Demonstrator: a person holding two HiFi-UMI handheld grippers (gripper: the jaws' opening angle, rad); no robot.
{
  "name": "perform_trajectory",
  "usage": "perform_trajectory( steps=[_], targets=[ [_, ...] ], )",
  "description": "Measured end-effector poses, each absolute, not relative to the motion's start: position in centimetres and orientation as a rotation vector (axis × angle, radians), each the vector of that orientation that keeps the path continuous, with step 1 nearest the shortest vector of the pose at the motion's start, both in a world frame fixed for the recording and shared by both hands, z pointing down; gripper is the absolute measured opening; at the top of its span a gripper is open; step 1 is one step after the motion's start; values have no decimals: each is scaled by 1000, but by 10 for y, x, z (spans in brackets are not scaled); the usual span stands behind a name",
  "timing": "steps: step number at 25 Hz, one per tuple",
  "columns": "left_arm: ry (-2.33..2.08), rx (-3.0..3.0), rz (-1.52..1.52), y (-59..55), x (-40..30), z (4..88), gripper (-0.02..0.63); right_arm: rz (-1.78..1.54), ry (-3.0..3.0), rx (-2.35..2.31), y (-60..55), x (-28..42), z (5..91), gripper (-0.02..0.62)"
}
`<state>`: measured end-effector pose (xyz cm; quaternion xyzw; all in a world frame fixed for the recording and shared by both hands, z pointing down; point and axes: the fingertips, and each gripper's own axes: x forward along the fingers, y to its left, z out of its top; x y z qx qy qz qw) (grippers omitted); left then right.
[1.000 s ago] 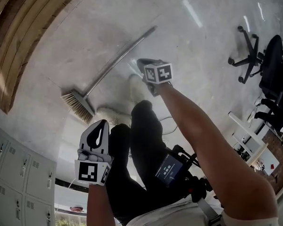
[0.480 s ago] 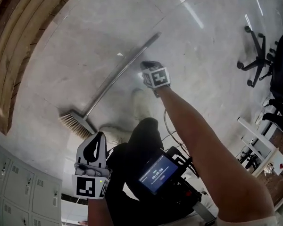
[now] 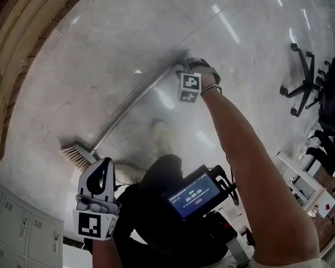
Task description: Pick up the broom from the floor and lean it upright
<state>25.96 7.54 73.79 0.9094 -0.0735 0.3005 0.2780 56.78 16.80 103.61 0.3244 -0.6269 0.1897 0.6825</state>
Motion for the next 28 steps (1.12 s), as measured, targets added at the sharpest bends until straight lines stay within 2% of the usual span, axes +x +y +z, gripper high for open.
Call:
perform_trajectory(
  steps=[5,10,15,28],
  targets=[
    [-230,2434,803,66,257,746,6,225,-1403,383,165,578,1053,154],
    [-261,2451,792,62,257,745,6,173,-1394,189,169,582,1065,153],
    [-294,2428,790,63,251,737,6,147,-1372,64,184,579,1060,86],
    [-513,2392,609,82,173,615,6,257,-1190,-38,184,543,890,84]
  ],
)
